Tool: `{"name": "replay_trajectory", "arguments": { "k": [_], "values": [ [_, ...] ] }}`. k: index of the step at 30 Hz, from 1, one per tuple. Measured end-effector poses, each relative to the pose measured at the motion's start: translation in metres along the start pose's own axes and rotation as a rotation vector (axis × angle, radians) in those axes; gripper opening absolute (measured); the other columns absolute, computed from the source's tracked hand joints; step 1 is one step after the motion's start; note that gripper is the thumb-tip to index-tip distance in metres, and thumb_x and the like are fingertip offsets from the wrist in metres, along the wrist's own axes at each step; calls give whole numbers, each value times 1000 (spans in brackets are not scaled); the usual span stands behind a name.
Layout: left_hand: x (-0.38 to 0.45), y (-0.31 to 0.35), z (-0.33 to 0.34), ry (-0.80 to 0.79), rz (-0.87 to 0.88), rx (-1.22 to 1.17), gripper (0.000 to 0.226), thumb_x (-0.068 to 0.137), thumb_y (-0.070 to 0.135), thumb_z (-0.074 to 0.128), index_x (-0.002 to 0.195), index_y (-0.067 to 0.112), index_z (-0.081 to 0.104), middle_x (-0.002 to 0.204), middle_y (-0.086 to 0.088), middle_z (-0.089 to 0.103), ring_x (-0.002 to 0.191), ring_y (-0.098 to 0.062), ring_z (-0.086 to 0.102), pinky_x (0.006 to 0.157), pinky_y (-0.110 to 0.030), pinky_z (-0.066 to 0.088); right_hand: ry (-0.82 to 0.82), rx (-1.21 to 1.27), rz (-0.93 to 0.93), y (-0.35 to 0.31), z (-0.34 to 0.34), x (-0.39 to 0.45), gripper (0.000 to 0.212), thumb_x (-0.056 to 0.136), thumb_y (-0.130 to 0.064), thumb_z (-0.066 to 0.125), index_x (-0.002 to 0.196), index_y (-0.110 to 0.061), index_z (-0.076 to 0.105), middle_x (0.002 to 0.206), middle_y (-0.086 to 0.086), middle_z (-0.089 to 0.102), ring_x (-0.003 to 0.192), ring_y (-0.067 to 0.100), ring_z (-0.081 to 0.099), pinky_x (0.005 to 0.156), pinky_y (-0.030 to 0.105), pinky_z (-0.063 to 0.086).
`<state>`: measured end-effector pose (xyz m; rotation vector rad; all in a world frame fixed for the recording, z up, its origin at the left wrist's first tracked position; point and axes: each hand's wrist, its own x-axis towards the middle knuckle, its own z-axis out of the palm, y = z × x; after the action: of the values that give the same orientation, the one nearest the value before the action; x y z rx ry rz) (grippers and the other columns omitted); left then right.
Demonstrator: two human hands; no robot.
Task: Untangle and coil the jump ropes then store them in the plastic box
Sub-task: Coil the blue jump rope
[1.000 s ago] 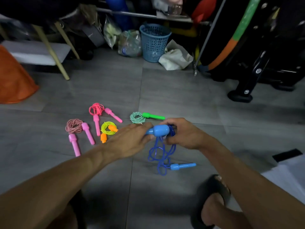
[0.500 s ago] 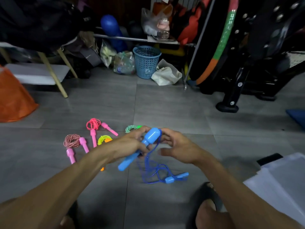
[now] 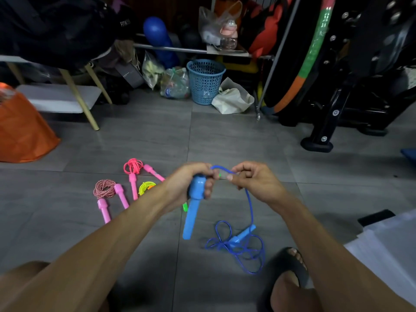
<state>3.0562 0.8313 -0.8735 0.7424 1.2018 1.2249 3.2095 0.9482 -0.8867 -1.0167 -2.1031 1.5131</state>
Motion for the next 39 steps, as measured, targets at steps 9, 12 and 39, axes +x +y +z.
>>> {"name": "replay_trajectory", "arguments": {
  "k": [9, 12, 39],
  "values": [
    [-12, 21, -29, 179, 105, -475, 33, 94, 19, 44, 123, 15, 59, 47, 7, 38, 41, -8, 40, 46, -18, 42, 127, 124, 282, 24, -17, -3, 24, 79, 1, 68, 69, -15, 54, 59, 3, 59, 48, 8, 54, 60, 25, 40],
    [-17, 23, -24, 77, 40, -421, 40, 87, 21, 47, 125, 20, 60, 48, 4, 35, 39, -9, 36, 45, -20, 39, 152, 598, 202, -6, -24, -3, 14, 84, -4, 65, 74, -12, 58, 59, 2, 60, 44, 9, 46, 56, 26, 44],
    [11, 1, -23, 186, 63, 559, 29, 101, 14, 39, 125, 5, 52, 107, -1, 68, 104, -20, 64, 101, -37, 45, -187, 101, -76, -47, -1, -17, 23, 77, 4, 58, 78, -13, 73, 57, 0, 61, 62, 16, 52, 69, 31, 47]
  ]
}}
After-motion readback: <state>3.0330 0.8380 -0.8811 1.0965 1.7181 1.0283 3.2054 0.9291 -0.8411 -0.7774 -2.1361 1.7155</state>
